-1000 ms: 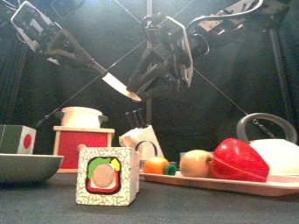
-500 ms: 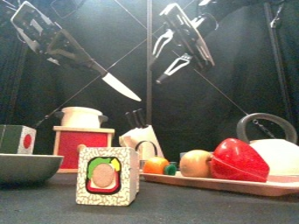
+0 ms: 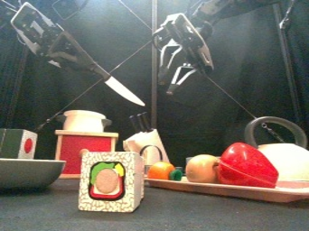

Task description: Grab pairing knife with other hand

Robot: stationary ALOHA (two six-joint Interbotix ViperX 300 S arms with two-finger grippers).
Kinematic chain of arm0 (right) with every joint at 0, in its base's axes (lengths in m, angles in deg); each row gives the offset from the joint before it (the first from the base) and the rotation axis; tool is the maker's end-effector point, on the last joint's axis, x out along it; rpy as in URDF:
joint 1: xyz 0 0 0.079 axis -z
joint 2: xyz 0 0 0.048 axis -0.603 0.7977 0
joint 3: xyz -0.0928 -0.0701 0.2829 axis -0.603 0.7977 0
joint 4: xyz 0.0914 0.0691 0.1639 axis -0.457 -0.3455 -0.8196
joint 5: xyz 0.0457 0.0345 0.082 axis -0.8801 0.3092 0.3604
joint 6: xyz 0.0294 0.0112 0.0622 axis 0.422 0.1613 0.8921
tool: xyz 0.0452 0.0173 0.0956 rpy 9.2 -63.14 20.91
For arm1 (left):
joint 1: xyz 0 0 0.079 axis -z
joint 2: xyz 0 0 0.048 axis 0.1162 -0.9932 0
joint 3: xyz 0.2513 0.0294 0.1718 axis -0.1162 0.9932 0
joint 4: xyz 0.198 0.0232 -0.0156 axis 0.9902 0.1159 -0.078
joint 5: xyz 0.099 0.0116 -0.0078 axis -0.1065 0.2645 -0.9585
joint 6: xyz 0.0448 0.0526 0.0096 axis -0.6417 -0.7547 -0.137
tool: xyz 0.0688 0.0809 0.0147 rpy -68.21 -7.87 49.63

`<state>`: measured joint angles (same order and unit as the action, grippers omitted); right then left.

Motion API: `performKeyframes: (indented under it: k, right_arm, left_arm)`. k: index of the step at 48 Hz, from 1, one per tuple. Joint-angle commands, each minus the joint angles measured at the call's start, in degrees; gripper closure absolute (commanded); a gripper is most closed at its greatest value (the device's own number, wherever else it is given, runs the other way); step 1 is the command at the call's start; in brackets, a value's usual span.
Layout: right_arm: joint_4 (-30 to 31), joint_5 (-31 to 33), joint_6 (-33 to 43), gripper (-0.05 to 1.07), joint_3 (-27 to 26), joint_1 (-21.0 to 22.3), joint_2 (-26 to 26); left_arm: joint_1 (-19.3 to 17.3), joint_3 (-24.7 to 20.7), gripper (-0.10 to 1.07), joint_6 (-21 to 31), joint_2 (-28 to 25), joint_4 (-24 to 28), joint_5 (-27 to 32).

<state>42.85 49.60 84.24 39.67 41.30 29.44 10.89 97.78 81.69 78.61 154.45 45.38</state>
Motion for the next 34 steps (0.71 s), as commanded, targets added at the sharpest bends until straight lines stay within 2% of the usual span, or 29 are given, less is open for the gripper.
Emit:
performKeyframes:
  k: [1,7,14,26,34]
  right_arm:
    - [-7.21,-4.92,-9.93,0.26,-0.88,0.44,0.09]
    - [-11.69,-12.57,-21.88,0.26,1.58,0.35,0.09]
    - [-12.92,-18.98,-30.15,0.27,3.96,0.00,0.44]
    - [-12.30,-23.38,-32.26,0.27,3.96,-1.85,2.90]
    - [-9.84,-23.99,-32.43,0.27,3.87,-3.16,5.27]
  left_arm:
    - [0.09,-0.79,0.49,0.09,0.18,0.18,0.00]
    - [0.18,-0.79,0.49,0.09,0.18,0.18,0.09]
    - [0.09,-0.88,0.49,0.09,0.18,0.18,0.09]
    - [0.18,-0.97,0.49,0.09,0.18,0.09,0.18]
    - [0.09,-0.88,0.49,0.09,0.18,0.00,0.18]
